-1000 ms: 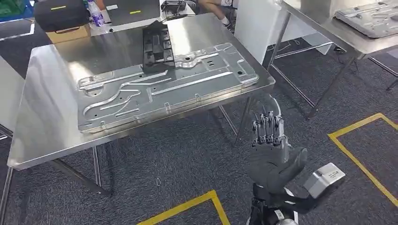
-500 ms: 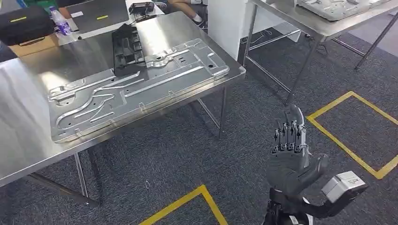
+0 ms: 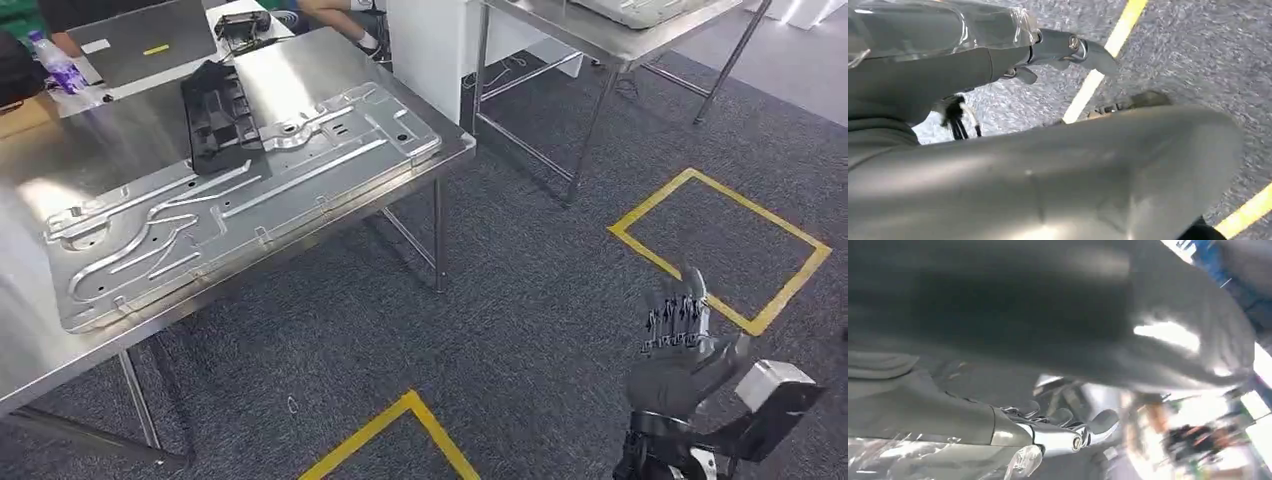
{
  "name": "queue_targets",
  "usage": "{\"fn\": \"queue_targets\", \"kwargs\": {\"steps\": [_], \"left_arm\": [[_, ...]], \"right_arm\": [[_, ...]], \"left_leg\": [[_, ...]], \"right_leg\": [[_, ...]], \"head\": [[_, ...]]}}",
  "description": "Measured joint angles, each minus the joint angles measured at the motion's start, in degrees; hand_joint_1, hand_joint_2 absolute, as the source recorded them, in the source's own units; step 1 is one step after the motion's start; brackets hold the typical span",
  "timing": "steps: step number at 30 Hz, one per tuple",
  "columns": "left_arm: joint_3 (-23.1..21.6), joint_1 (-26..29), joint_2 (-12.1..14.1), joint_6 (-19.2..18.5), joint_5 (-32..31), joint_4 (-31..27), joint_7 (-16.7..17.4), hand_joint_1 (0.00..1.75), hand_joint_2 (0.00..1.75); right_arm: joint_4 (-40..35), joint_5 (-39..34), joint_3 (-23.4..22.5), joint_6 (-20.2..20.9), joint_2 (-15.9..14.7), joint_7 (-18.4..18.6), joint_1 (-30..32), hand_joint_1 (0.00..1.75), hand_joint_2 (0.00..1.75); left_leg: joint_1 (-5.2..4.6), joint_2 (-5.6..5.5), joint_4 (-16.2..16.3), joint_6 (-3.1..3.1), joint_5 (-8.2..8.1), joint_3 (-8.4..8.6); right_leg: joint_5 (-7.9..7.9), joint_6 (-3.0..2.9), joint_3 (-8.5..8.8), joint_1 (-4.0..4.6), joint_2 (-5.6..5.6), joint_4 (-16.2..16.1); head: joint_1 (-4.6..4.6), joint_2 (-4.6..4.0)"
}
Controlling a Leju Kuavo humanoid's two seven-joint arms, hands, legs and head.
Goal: Take the parts from the cabinet and place them on the table.
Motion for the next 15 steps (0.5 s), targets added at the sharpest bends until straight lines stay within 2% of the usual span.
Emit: {"fn": "queue_targets", "kwargs": {"steps": [1, 2, 3, 4, 5, 6, 7, 8, 9, 10, 11, 12, 14, 15], "left_arm": [[0.0, 0.0, 0.0, 0.0, 0.0, 0.0, 0.0, 0.00, 0.00], [0.0, -0.1, 0.0, 0.0, 0.2, 0.0, -0.1, 0.00, 0.00], [0.0, 0.0, 0.0, 0.0, 0.2, 0.0, -0.1, 0.00, 0.00], [0.0, 0.2, 0.0, -0.1, 0.2, 0.0, -0.1, 0.00, 0.00], [0.0, 0.3, -0.1, -0.2, 0.2, 0.0, -0.1, 0.00, 0.00], [0.0, 0.4, -0.1, -0.2, 0.2, 0.0, -0.1, 0.00, 0.00], [0.0, 0.4, -0.1, -0.2, 0.2, 0.0, 0.0, 0.00, 0.00], [0.0, 0.4, -0.1, -0.2, 0.2, 0.0, 0.0, 0.00, 0.00], [0.0, 0.4, -0.1, -0.3, 0.2, 0.0, 0.2, 0.00, 0.00], [0.0, 0.2, 0.1, -0.3, 0.2, 0.0, 0.3, 0.00, 0.00], [-0.1, 0.0, 0.0, -0.3, 0.2, 0.0, 0.4, 0.00, 0.00], [-0.1, 0.0, 0.0, -0.3, 0.2, 0.0, 0.4, 0.00, 0.00], [-0.1, 0.1, 0.0, -0.3, 0.2, 0.0, 0.4, 0.00, 0.00], [-0.1, 0.1, 0.0, -0.3, 0.2, 0.0, 0.4, 0.00, 0.00]], "right_arm": [[3.0, -2.5, -2.2, 0.3, -0.1, 0.0, 0.1, 0.00, 0.00], [6.6, -4.9, -4.1, 1.0, -0.3, -0.2, 0.0, 0.00, 0.00], [10.4, -7.4, -6.0, 2.4, -0.4, -0.9, -0.1, 0.00, 0.00], [14.7, -10.1, -7.6, 4.4, -0.4, -1.7, -0.2, 0.00, 0.00], [20.6, -13.6, -9.6, 7.5, -0.4, -2.6, -0.5, 0.00, 0.00], [25.6, -15.7, -11.1, 9.8, -0.4, -3.1, -0.7, 0.00, 0.00], [29.7, -17.2, -12.3, 12.3, -0.4, -3.5, -1.0, 0.00, 0.00], [35.3, -18.4, -13.4, 14.6, -0.2, -3.7, -1.7, 0.00, 0.00], [40.6, -19.2, -14.2, 16.4, -0.1, -3.7, -2.7, 0.00, 0.00], [46.6, -19.7, -14.7, 17.6, 0.7, -3.3, -3.7, 0.00, 0.00], [50.5, -19.8, -14.9, 17.9, 1.2, -2.9, -4.9, 0.00, 0.00], [54.9, -19.8, -15.4, 18.0, 1.5, -2.4, -5.2, 0.00, 0.00], [62.7, -18.7, -15.4, 17.6, 2.9, -0.6, -6.3, 0.00, 0.00], [66.2, -17.7, -15.4, 16.8, 3.3, 1.6, -6.9, 0.00, 0.00]], "left_leg": [[-0.18, 0.25, -0.6, -0.19, 0.48, 0.13], [-0.15, 0.50, -0.6, 0.13, 0.69, -0.07], [-0.24, 0.79, -0.6, 0.01, 0.82, -0.30], [-0.25, 1.27, -0.6, -0.03, 0.86, -0.47], [-0.24, 1.59, -0.5, -0.13, 0.92, -0.70], [-0.21, 1.98, -0.4, -0.24, 1.00, -0.87], [-0.13, 2.32, -0.3, -0.33, 0.99, -1.04], [0.03, 2.68, 0.1, -0.60, 0.83, -1.22], [0.26, 3.18, 0.8, -1.10, 0.47, -1.39], [-0.12, 3.55, 1.3, -1.70, 0.10, -1.56], [-0.28, 3.74, 2.0, -2.11, -0.39, -1.70], [-0.33, 3.92, 1.9, -2.26, -0.33, -1.74], [-0.11, 4.56, 1.9, -2.35, -0.34, -1.56], [0.20, 4.50, 2.3, -2.71, -0.85, -1.66]], "right_leg": [[-1.26, 0.30, -0.63, 0.04, -1.99, 1.2], [-3.57, 0.63, -2.16, -0.08, -3.10, 4.3], [-6.10, 1.00, -4.18, -0.28, -3.57, 9.0], [-7.97, 1.35, -6.16, -0.49, -3.75, 13.5], [-8.76, 1.71, -7.40, -0.67, -3.80, 16.6], [-8.07, 1.99, -7.14, -0.94, -3.90, 16.4], [-6.40, 2.30, -5.52, -1.26, -4.14, 13.5], [-4.04, 2.72, -2.45, -1.60, -4.64, 8.2], [-1.77, 3.23, 1.06, -1.96, -5.85, 2.2], [-3.08, 3.10, 1.64, -1.66, -6.76, 1.0], [-2.36, 2.31, 1.36, -1.74, -6.38, 0.4], [-2.46, 1.25, 1.15, -1.66, -5.88, 1.1], [-2.41, 0.51, 0.84, -1.36, -5.02, 1.2], [-2.24, 0.08, 0.81, -1.37, -4.61, 1.2]], "head": [[0.13, 0.00], [0.37, 0.00], [0.39, 0.00], [0.42, 0.00], [0.44, 0.00], [0.46, 0.00], [0.46, 0.00], [0.46, 0.00], [0.46, 0.00], [0.48, 0.00], [0.61, 0.00], [0.44, 0.02], [0.18, 0.00], [0.11, 0.02]]}}
